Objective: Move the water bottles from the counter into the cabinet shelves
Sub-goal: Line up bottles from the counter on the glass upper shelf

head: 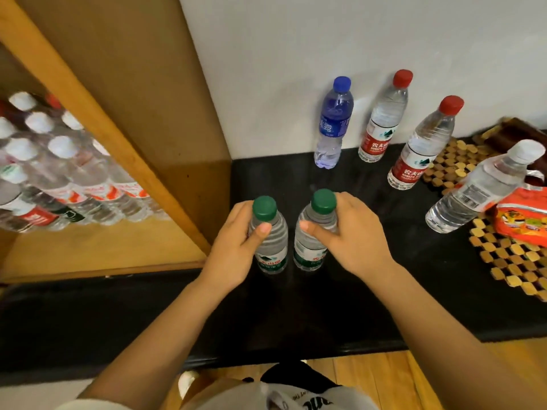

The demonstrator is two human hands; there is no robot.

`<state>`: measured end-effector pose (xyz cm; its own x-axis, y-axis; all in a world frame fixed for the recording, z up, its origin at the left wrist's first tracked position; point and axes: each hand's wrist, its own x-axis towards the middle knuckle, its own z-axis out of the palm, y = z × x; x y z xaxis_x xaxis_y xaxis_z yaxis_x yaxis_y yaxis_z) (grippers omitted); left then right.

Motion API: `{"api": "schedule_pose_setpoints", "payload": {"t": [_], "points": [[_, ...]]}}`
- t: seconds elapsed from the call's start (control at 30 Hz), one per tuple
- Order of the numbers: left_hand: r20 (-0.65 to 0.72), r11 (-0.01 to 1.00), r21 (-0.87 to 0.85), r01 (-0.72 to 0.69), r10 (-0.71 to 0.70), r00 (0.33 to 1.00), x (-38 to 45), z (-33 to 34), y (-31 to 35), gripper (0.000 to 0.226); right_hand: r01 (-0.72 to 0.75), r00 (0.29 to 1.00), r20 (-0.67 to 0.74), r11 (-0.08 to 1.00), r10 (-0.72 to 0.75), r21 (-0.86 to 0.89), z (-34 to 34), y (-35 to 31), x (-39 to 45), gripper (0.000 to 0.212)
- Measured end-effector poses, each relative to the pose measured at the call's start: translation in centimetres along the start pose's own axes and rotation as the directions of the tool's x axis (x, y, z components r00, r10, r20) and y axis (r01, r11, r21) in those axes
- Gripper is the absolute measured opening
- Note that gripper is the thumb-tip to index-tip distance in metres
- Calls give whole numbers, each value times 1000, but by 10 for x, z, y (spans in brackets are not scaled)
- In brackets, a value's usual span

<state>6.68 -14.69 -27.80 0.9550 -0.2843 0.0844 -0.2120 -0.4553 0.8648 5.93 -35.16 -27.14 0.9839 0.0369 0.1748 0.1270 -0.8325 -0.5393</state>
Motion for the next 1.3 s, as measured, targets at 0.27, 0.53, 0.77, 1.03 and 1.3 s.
{"api": "schedule_pose_setpoints", "payload": {"t": [0.27,0.53,0.77,1.03,1.3], "points": [[-69,997,-82,2,-8,998,-40,4,0,40,-13,999,-46,973,25,232,31,-10,-35,64],[96,944,-283,168,-146,985,-46,28,-40,89,-353,874,486,666,-17,657,60,35,-52,89],[46,918,-311,246,-244,969,-47,44,-62,82,-322,929,339,769,147,552,81,27,-58,89],[80,869,-404,286,-277,957,-81,11,-67,78,-231,949,310,806,62,545,81,-4,-79,80],[-45,844,-474,253,-310,950,-133,-62,-47,83,-64,937,307,783,-166,619,78,-76,-74,72]]}}
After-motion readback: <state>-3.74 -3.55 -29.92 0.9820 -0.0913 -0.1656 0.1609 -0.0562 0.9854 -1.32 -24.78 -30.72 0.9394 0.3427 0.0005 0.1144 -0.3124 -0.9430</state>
